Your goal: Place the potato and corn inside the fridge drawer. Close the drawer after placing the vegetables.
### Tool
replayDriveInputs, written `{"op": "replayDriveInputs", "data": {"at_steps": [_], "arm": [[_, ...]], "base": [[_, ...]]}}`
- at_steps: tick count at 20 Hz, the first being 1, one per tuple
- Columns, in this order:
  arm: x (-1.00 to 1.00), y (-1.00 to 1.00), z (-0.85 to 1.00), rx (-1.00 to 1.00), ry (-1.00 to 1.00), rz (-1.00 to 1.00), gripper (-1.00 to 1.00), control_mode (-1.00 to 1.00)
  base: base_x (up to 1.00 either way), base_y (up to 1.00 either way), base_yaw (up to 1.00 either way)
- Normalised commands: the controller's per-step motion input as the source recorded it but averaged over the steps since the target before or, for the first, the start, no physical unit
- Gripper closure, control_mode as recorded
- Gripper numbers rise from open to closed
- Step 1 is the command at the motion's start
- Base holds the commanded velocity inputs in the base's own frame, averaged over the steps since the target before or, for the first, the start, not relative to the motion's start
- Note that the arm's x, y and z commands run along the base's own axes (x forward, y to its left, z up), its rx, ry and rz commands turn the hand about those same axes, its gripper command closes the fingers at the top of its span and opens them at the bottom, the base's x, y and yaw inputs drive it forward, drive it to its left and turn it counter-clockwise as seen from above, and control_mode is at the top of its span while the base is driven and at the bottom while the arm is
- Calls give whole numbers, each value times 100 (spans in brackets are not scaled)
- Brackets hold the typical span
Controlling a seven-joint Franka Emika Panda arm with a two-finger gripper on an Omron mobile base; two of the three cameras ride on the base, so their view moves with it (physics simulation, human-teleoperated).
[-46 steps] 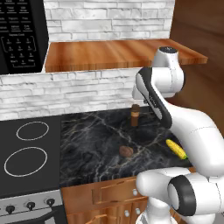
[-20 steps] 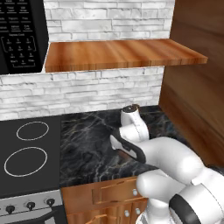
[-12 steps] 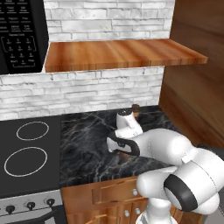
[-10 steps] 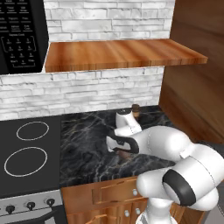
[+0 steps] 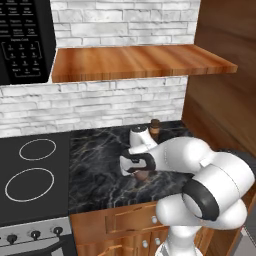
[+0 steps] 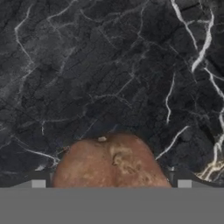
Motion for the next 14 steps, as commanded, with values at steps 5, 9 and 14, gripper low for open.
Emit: {"op": "replayDriveInputs", "data": {"at_steps": [5, 9, 14], "arm": [[-21, -42, -36, 0, 0, 4, -100, -100], [-49, -28, -41, 0, 0, 0, 100, -100], [-62, 1, 55, 0, -13, -1, 100, -100]], "base": [[0, 0, 0], [0, 0, 0], [0, 0, 0]]}}
